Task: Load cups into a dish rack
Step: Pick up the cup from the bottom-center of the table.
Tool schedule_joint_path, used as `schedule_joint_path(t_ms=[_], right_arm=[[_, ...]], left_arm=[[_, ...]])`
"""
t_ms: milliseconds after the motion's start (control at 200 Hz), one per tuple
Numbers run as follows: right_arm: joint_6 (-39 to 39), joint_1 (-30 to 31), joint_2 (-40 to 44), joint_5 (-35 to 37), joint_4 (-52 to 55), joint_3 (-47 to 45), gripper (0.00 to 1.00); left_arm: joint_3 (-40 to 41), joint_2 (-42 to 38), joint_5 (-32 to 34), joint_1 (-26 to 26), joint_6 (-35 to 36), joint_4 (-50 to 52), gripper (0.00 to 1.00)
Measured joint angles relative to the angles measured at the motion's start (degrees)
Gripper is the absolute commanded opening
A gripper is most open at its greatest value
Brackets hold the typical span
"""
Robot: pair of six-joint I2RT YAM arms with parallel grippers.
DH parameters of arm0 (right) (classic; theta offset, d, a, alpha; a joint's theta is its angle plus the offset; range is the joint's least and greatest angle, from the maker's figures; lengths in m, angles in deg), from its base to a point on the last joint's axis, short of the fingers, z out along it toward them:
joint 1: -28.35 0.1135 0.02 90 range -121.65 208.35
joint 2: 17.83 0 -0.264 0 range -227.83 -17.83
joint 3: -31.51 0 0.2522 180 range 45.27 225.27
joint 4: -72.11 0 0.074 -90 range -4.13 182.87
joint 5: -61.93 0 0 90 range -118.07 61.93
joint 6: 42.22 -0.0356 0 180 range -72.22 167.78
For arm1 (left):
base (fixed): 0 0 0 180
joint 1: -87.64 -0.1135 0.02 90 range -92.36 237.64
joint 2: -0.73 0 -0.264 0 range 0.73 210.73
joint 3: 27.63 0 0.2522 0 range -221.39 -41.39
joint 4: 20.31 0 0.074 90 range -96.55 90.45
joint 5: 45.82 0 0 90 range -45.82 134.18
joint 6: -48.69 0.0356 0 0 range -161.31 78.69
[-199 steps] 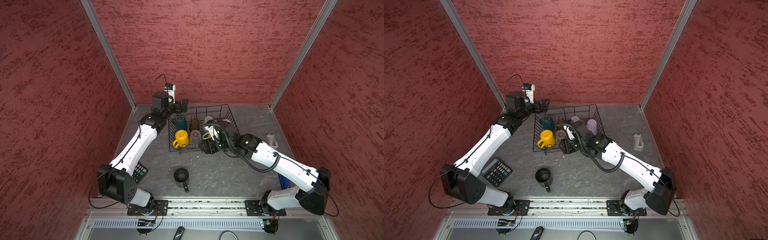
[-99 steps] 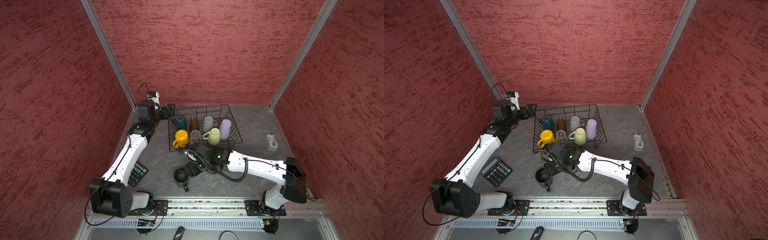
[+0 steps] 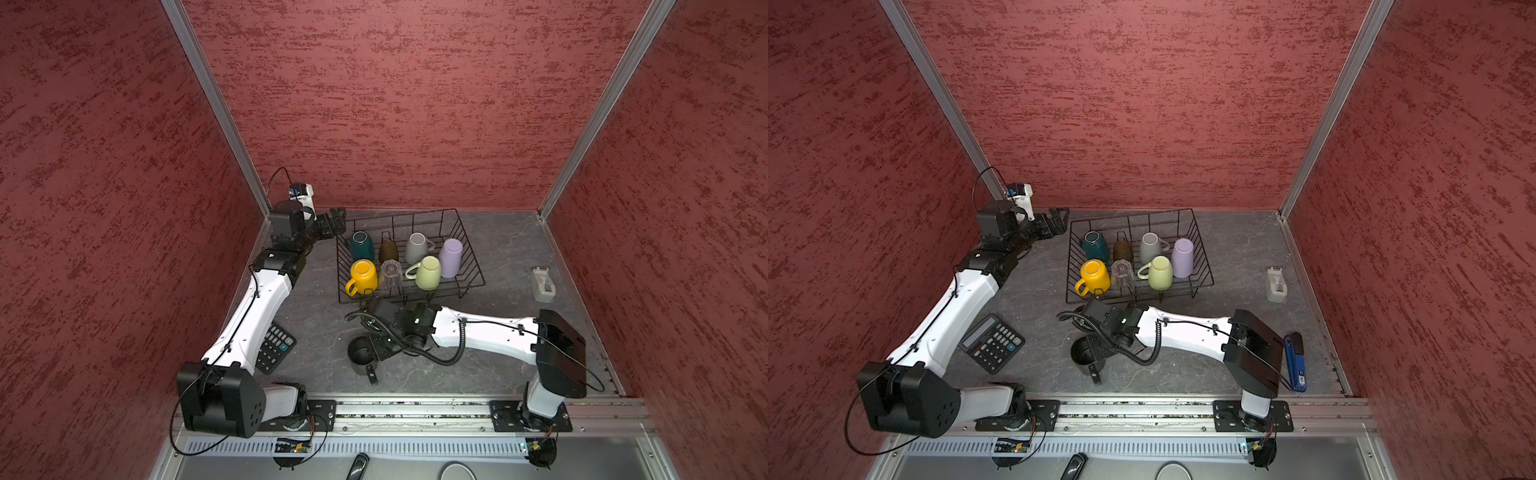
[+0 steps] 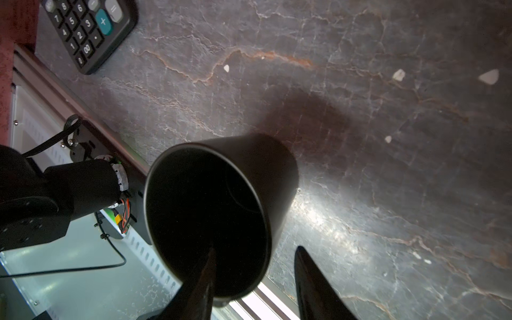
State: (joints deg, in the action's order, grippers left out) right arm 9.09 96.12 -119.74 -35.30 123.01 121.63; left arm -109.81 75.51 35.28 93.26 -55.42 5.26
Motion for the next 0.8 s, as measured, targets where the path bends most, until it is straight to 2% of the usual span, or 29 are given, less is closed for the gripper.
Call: schedule_joint_path(t_ms=[471,802], right_arm=[[-0.66,0.02,-5.70,3.72,1.97,5.05,0.27],[0.37,0.04,-6.23,6.47,3.48,5.75,0.03]], left_arm=[[1.14,-1.86,-0.74,-0.87,0.00,-1.51,1.00],[1.92,-2.10,-1.11,-1.27,-0.04,-2.49,1.00]])
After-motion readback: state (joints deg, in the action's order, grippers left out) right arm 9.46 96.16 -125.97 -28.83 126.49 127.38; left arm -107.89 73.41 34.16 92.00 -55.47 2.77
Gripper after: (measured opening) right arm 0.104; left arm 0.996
